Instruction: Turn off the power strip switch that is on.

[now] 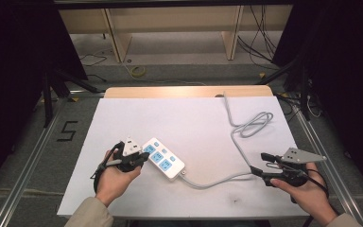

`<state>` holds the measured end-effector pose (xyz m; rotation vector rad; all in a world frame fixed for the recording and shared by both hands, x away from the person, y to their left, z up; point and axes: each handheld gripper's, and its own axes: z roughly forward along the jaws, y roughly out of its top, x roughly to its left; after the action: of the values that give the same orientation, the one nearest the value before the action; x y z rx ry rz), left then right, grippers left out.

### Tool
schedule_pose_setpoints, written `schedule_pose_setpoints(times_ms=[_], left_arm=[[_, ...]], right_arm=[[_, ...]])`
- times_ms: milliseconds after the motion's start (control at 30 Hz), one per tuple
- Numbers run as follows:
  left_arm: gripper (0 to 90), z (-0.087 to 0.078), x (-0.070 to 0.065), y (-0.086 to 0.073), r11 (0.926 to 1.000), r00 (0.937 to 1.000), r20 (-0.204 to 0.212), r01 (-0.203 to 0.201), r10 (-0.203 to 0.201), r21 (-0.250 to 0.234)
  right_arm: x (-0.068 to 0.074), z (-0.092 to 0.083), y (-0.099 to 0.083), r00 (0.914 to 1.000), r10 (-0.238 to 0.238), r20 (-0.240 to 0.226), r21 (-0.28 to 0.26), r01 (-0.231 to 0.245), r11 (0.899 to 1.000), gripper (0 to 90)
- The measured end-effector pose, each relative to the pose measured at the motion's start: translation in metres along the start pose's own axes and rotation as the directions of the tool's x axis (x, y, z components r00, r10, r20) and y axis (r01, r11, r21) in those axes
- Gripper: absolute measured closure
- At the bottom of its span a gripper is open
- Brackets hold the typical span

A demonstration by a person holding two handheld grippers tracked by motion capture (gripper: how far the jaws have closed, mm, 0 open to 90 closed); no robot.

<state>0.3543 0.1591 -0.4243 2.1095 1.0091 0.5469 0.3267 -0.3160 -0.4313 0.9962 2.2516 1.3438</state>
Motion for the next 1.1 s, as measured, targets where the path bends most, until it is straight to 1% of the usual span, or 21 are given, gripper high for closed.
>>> schedule_pose_setpoints(times_ms=[300,633,800,1100], left_arm=[[89.8,0.004,0.001,0.005,0.9999,1.0,-0.003,0.001,-0.001,0.012],[89.8,0.008,0.002,0.011,0.9998,1.0,-0.005,-0.008,0.008,0.016],[89.8,0.01,0.003,0.014,0.9995,0.9999,-0.006,-0.013,0.014,0.028],[89.8,0.015,0.006,0.018,0.9991,1.0,-0.006,-0.007,0.007,0.043]], right_arm=[[0.0,0.0,0.0,1.0,-0.001,-0.003,0.001,0.001,1.0,32.6],[0.0,0.001,0.0,1.0,-0.004,-0.005,0.003,0.004,1.0,32.5],[0.0,0.001,0.0,1.0,-0.005,-0.006,0.005,0.005,1.0,32.3],[0.0,0.001,0.0,1.0,-0.004,-0.006,0.006,0.004,1.0,32.2]])
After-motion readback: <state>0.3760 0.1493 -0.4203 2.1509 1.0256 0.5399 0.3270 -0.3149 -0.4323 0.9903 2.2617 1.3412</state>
